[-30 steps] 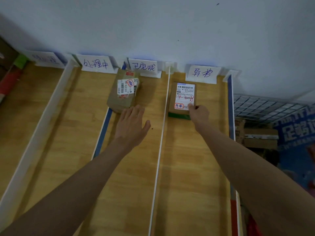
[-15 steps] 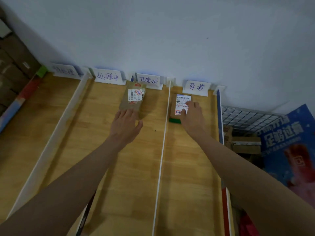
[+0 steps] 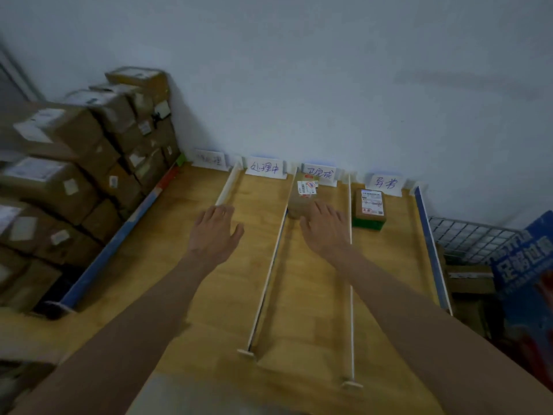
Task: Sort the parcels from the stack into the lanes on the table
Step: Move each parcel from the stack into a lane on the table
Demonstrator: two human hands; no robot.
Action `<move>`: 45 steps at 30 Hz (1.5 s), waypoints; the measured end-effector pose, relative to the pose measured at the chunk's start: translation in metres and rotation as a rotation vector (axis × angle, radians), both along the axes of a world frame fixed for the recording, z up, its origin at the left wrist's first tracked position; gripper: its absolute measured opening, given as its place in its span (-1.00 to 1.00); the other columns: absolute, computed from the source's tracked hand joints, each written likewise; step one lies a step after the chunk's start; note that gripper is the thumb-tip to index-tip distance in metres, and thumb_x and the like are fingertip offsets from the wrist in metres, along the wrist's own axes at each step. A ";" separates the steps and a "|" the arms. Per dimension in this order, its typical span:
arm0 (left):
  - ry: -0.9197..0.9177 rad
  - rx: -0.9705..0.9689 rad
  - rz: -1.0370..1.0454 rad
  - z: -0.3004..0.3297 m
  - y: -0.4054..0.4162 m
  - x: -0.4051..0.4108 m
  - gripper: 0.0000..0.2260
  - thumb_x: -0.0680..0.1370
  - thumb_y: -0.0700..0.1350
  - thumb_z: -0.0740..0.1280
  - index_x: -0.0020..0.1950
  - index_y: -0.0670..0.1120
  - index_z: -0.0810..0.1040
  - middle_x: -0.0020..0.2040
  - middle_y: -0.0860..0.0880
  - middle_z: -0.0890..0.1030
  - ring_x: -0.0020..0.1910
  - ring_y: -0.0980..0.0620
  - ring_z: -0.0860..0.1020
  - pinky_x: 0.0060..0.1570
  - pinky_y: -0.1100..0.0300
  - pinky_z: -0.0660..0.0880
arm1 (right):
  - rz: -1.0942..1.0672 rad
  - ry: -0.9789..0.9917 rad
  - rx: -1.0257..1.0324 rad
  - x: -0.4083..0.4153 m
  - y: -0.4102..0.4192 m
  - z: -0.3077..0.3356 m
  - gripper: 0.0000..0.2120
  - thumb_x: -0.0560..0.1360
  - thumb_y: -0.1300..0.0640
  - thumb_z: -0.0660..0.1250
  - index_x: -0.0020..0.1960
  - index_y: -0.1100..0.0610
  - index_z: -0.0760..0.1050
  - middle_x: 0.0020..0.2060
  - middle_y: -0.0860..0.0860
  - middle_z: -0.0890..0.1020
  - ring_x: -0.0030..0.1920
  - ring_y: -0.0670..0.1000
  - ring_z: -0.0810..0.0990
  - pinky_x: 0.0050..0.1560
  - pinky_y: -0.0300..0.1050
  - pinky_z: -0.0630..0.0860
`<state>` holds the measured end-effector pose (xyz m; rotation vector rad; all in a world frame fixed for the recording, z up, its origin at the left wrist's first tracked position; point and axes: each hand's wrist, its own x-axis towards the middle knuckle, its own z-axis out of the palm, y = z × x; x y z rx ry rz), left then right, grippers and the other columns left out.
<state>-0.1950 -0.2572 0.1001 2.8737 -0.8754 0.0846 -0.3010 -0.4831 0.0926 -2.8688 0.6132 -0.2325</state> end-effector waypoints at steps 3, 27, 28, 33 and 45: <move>-0.011 0.021 0.032 0.015 0.070 -0.008 -0.52 0.65 0.12 0.10 0.50 -0.09 0.32 0.48 -0.07 0.36 0.46 -0.08 0.29 0.46 0.00 0.14 | 0.034 0.007 0.016 0.003 0.066 0.012 -0.59 0.65 -0.06 0.05 0.42 0.09 0.33 0.36 0.06 0.47 0.36 0.12 0.41 0.40 0.07 0.28; -0.146 -0.013 0.250 0.080 0.345 0.126 -0.55 0.65 0.14 0.09 0.43 -0.08 0.39 0.44 -0.08 0.42 0.43 -0.07 0.35 0.45 -0.01 0.18 | 0.250 -0.075 0.088 0.191 0.323 0.083 -0.59 0.65 -0.05 0.06 0.37 0.17 0.36 0.27 0.13 0.51 0.28 0.17 0.49 0.26 0.08 0.41; -0.152 -0.003 0.257 0.082 0.349 0.140 -0.54 0.65 0.15 0.08 0.42 -0.08 0.39 0.42 -0.08 0.44 0.42 -0.07 0.36 0.45 -0.01 0.19 | 0.254 -0.078 0.093 0.203 0.327 0.087 -0.58 0.66 -0.05 0.06 0.38 0.18 0.35 0.28 0.14 0.50 0.29 0.17 0.48 0.26 0.08 0.40; -0.158 0.008 0.291 0.093 0.369 0.199 -0.49 0.65 0.17 0.06 0.52 -0.07 0.29 0.50 -0.08 0.34 0.48 -0.09 0.30 0.50 -0.04 0.13 | 0.257 -0.091 0.112 0.259 0.342 0.098 -0.63 0.66 -0.06 0.07 0.32 0.15 0.37 0.25 0.13 0.52 0.26 0.17 0.49 0.22 0.08 0.45; -0.177 -0.069 0.223 0.116 0.394 0.349 -0.53 0.65 0.14 0.06 0.42 -0.13 0.38 0.39 -0.14 0.45 0.36 -0.14 0.42 0.41 -0.09 0.29 | 0.128 -0.107 0.211 0.374 0.389 0.118 -0.52 0.64 -0.13 0.02 0.37 0.18 0.35 0.25 0.16 0.53 0.25 0.21 0.50 0.24 0.17 0.45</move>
